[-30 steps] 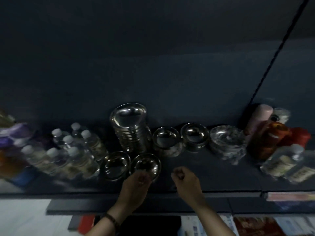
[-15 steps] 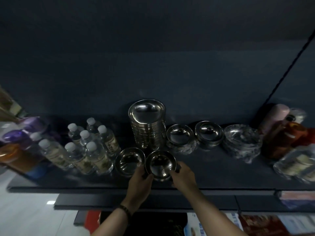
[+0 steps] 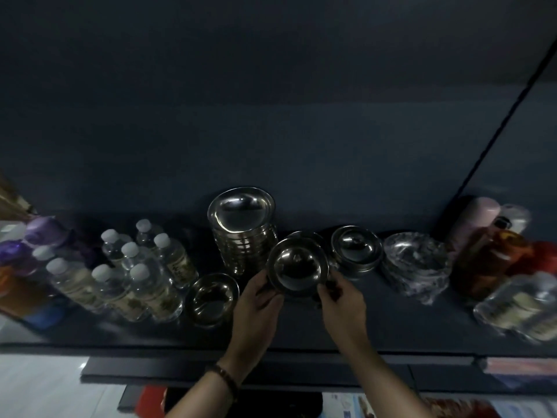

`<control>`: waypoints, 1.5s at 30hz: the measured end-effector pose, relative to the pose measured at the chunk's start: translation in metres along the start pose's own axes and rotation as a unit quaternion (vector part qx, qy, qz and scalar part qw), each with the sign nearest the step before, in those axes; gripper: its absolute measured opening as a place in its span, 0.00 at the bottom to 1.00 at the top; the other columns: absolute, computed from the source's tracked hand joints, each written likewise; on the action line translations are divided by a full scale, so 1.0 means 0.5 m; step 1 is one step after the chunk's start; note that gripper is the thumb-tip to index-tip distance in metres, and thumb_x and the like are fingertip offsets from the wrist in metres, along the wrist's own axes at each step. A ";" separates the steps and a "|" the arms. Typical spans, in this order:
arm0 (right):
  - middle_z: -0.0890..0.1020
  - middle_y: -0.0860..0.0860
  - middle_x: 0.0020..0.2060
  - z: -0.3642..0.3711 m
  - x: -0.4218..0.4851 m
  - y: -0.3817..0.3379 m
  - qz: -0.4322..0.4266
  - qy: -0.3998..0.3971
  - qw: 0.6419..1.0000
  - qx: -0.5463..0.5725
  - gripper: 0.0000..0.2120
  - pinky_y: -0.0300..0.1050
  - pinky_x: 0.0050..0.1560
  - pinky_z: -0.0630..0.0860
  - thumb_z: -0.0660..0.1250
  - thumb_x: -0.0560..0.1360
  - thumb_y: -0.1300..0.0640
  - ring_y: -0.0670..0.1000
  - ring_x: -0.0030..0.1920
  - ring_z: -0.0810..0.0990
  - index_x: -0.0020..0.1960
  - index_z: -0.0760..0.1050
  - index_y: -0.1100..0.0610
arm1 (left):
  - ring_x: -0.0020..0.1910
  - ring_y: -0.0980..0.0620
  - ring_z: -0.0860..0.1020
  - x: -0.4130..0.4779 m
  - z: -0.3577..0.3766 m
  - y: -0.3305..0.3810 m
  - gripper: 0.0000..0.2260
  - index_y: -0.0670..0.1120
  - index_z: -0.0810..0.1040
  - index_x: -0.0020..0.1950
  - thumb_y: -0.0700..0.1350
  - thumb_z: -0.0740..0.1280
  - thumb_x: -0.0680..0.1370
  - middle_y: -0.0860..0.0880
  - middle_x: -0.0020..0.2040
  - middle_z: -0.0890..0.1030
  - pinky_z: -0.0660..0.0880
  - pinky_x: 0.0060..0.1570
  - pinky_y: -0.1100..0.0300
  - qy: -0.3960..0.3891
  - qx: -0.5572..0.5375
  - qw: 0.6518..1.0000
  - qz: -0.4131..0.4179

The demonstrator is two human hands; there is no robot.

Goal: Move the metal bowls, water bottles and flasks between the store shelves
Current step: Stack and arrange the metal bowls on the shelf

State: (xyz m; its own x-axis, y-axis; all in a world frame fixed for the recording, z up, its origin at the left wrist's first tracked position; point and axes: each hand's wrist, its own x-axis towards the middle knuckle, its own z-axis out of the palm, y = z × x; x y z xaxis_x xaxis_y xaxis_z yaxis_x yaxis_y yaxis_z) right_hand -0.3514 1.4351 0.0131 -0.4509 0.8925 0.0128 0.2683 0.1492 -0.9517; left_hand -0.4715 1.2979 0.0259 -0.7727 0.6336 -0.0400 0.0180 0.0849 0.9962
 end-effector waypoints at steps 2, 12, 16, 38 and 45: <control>0.87 0.40 0.41 -0.006 0.043 -0.008 0.003 0.012 1.000 -0.007 0.08 0.28 0.40 0.75 0.72 0.80 0.56 0.37 0.41 0.85 0.55 0.82 0.45 | 0.54 0.56 0.84 0.033 0.033 0.021 0.21 0.49 0.83 0.67 0.36 0.71 0.76 0.48 0.58 0.88 0.80 0.53 0.61 0.003 -0.048 0.999 -0.015; 0.86 0.48 0.36 0.021 0.174 0.025 0.020 0.042 0.996 -0.074 0.05 0.33 0.34 0.76 0.71 0.81 0.55 0.45 0.36 0.85 0.46 0.82 0.54 | 0.59 0.50 0.87 0.142 0.133 0.000 0.24 0.50 0.81 0.70 0.32 0.67 0.77 0.48 0.57 0.89 0.83 0.59 0.50 0.018 -0.071 0.995 -0.064; 0.84 0.48 0.34 0.022 0.196 0.034 0.007 0.037 0.993 -0.110 0.08 0.28 0.31 0.73 0.69 0.82 0.58 0.41 0.32 0.80 0.44 0.81 0.55 | 0.60 0.51 0.86 0.158 0.149 -0.004 0.22 0.49 0.81 0.70 0.31 0.67 0.79 0.48 0.59 0.88 0.83 0.56 0.57 0.008 -0.076 0.994 -0.083; 0.84 0.42 0.41 0.081 0.030 0.001 0.055 -0.079 0.994 -0.055 0.02 0.27 0.34 0.71 0.72 0.81 0.53 0.44 0.42 0.82 0.50 0.81 0.51 | 0.51 0.53 0.85 0.031 -0.060 -0.088 0.14 0.46 0.82 0.63 0.34 0.73 0.78 0.45 0.58 0.87 0.80 0.53 0.58 0.016 0.075 0.994 -0.076; 0.85 0.48 0.46 0.282 -0.051 0.046 0.130 -0.259 0.956 -0.044 0.16 0.59 0.45 0.86 0.73 0.79 0.52 0.53 0.43 0.87 0.65 0.77 0.51 | 0.47 0.56 0.86 -0.032 -0.286 -0.183 0.13 0.49 0.83 0.50 0.50 0.73 0.67 0.52 0.45 0.88 0.83 0.49 0.48 0.146 0.180 0.969 -0.081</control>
State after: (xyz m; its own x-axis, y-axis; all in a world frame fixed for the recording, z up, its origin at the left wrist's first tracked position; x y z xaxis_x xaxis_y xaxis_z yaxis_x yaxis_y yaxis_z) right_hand -0.4538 1.3558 -0.0522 -0.7143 0.5777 -0.3952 0.4886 0.0074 -0.8725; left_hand -0.5517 1.1699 -0.0538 -0.9294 0.3496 -0.1181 0.0608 0.4608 0.8854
